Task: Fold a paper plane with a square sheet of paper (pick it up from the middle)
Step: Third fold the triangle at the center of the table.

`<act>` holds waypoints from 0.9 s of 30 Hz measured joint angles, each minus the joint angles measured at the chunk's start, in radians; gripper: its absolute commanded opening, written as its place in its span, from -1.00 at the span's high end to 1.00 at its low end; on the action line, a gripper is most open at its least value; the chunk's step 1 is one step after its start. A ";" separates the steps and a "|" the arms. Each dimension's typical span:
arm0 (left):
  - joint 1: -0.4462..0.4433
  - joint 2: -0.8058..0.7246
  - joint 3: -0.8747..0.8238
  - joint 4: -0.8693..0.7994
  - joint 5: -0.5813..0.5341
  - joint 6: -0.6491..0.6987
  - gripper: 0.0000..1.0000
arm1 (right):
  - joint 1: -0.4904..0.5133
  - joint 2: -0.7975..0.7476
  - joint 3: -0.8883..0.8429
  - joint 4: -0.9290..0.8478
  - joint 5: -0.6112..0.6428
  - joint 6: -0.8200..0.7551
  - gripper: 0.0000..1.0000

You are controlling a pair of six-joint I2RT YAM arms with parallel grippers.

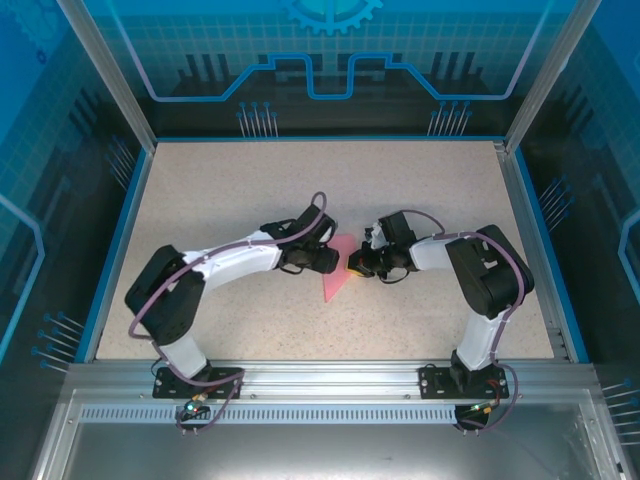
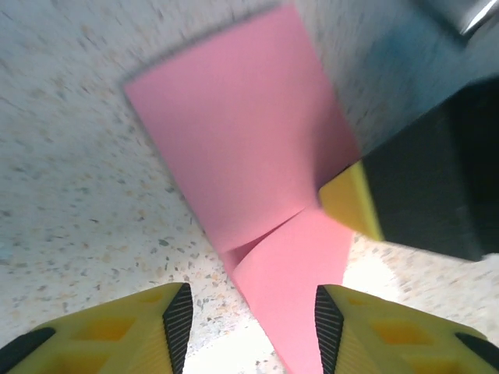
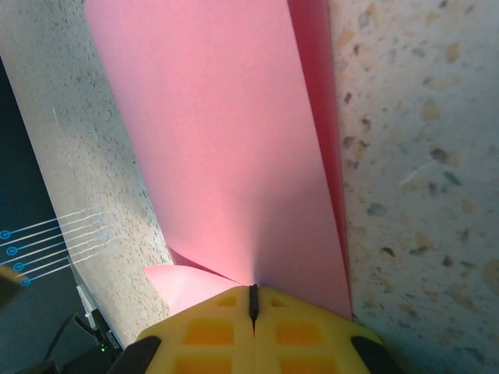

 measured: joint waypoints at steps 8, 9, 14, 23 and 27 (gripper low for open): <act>0.000 -0.151 -0.064 0.048 0.006 -0.229 0.36 | -0.001 -0.087 0.000 -0.036 0.003 -0.011 0.87; 0.000 -0.151 -0.076 0.061 0.018 -0.262 0.38 | -0.004 -0.107 0.000 -0.048 0.006 -0.018 0.86; 0.000 -0.147 -0.154 0.142 0.090 -0.396 0.42 | -0.045 -0.179 -0.003 -0.080 0.018 -0.039 0.80; 0.000 -0.069 -0.171 0.210 0.174 -0.498 0.45 | -0.082 -0.203 -0.070 -0.092 0.020 -0.043 0.76; -0.002 -0.068 -0.171 0.235 0.209 -0.521 0.42 | -0.082 -0.203 -0.076 -0.086 0.008 -0.042 0.73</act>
